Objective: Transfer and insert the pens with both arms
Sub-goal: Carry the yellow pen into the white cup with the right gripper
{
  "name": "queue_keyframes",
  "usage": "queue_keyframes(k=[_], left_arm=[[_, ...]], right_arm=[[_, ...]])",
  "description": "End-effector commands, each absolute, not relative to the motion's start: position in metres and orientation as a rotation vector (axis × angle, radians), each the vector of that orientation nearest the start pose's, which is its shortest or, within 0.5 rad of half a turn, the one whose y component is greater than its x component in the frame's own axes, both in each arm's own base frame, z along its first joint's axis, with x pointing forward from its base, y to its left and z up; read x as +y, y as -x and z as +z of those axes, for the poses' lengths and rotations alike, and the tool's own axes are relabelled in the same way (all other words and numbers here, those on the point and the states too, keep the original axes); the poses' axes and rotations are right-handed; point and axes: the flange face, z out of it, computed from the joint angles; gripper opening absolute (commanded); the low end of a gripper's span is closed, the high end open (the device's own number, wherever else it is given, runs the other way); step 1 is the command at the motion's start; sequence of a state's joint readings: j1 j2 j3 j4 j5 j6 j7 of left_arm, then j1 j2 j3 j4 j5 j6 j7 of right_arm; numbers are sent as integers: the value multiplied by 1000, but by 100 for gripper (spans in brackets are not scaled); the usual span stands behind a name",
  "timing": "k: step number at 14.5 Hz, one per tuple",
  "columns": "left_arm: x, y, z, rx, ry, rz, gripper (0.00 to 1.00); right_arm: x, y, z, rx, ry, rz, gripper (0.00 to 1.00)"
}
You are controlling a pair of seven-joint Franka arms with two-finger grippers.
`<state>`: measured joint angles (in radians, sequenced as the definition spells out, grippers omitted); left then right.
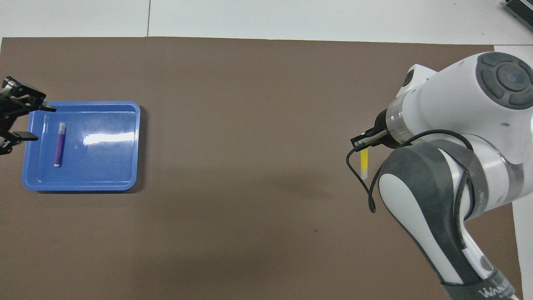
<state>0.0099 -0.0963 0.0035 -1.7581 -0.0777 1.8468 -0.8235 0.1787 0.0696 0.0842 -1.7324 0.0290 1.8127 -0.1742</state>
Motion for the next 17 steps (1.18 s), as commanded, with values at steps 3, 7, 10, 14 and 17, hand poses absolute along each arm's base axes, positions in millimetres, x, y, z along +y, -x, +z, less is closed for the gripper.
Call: queue_keyframes(k=[3,7,10,14,17], left_arm=[[41,-531,609,-874,3134,-252,67],[64,-531,588,-566,3179,-251,67],[74,-533,580,-428,3190,-254,67],[85,-537,556,-289,3198,-235,66],[95,-545,535,-260,3194,-237,66]], right_arm=[[130,-563,531,-1064,3128,-1,0],[77,-564,496,-1220,3094,-105,0],[69,-561,475,-1269,3077,-182,0],[70,-557,458,-1271,3071,-200,0],[56,-548,445,-1252,3079,-193,0]])
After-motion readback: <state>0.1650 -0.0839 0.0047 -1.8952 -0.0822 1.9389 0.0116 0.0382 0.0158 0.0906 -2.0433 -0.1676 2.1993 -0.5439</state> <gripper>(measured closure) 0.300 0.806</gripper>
